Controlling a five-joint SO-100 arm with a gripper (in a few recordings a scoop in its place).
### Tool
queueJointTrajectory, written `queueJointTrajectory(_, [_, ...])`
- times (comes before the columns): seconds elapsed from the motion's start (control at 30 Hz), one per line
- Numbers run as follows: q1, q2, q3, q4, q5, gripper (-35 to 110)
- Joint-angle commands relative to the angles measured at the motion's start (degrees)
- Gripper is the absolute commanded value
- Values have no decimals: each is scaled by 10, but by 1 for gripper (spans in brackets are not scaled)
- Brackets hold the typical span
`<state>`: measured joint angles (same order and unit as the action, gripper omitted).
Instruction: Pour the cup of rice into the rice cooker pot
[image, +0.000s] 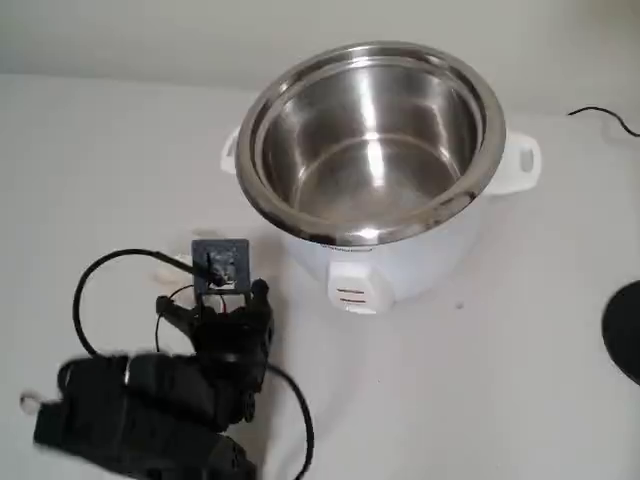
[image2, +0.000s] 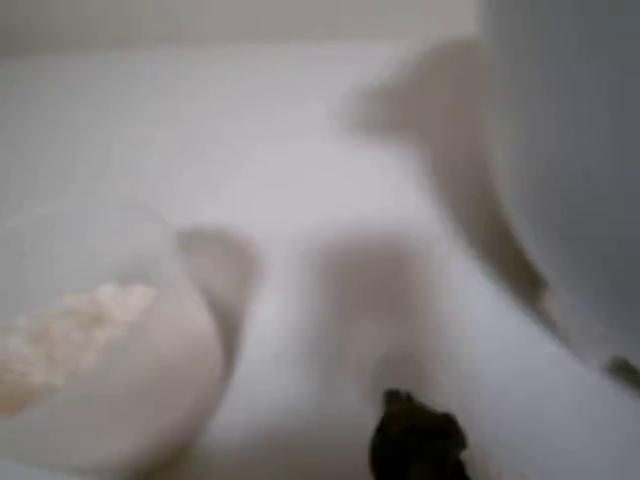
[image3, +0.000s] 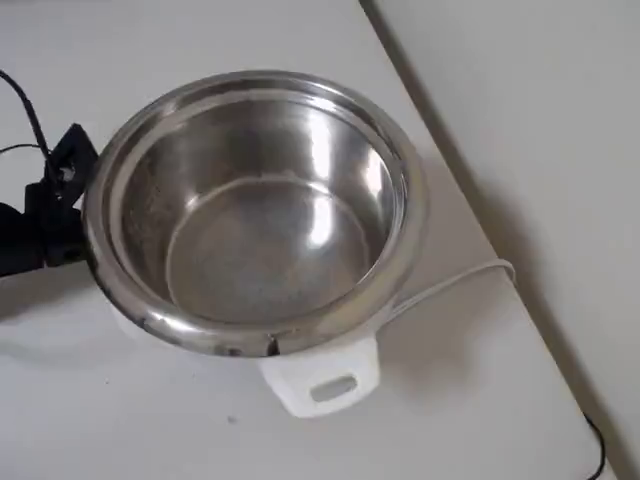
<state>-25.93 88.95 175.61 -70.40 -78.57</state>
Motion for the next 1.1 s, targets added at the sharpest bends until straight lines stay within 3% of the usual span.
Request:
queueJointTrajectory(0.0, [-33, -137, -53, -174, -1, 58])
queueJointTrajectory(0.17, [-50, -336, -138, -359, -22, 59])
queueJointTrajectory(1.07, [-112, -494, -393, -343, -46, 59])
